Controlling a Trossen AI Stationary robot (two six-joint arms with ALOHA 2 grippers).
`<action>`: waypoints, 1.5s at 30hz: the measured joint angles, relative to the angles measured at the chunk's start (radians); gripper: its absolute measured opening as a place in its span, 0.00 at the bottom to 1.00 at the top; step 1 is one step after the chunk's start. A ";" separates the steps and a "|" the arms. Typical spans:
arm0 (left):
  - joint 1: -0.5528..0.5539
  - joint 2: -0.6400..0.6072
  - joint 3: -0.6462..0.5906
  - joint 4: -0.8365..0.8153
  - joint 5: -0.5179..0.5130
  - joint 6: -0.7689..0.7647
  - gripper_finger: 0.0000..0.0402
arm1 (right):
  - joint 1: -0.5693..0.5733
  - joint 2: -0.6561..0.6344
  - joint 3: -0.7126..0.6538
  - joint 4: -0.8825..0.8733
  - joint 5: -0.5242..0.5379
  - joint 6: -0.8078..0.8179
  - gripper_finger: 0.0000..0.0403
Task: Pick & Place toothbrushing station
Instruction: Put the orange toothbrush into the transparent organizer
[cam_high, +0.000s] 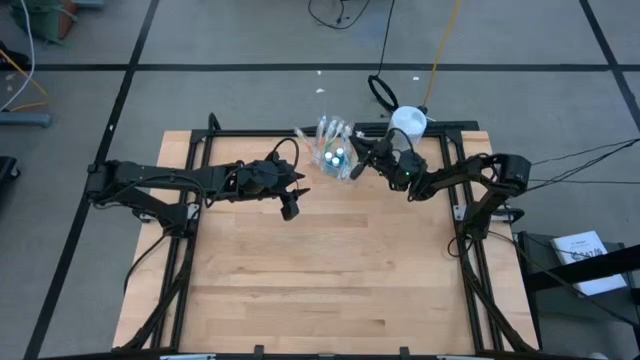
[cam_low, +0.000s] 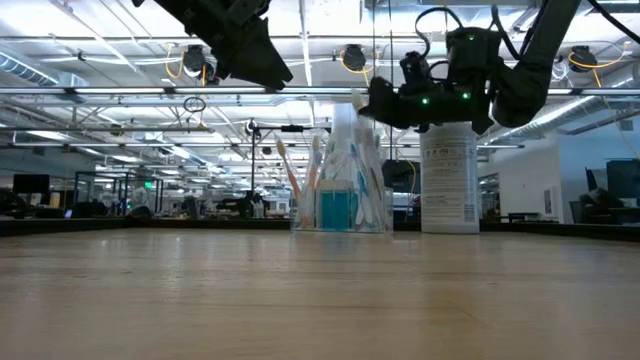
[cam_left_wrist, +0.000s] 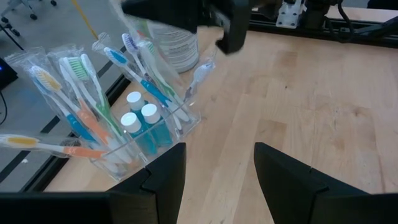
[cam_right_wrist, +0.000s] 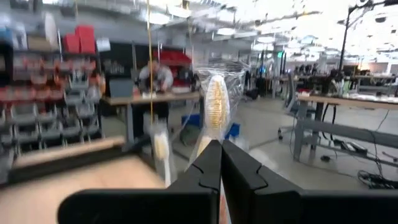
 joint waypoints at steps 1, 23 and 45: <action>0.000 0.000 0.000 -0.003 0.000 0.000 0.49 | 0.002 0.000 0.000 -0.023 0.006 -0.010 0.00; -0.008 0.000 0.000 -0.088 0.001 -0.109 0.49 | 0.046 -0.125 -0.198 -0.172 0.077 0.011 0.00; -0.010 0.000 0.000 -0.077 0.008 -0.229 0.49 | 0.053 -0.208 -0.199 -0.298 0.074 0.134 0.12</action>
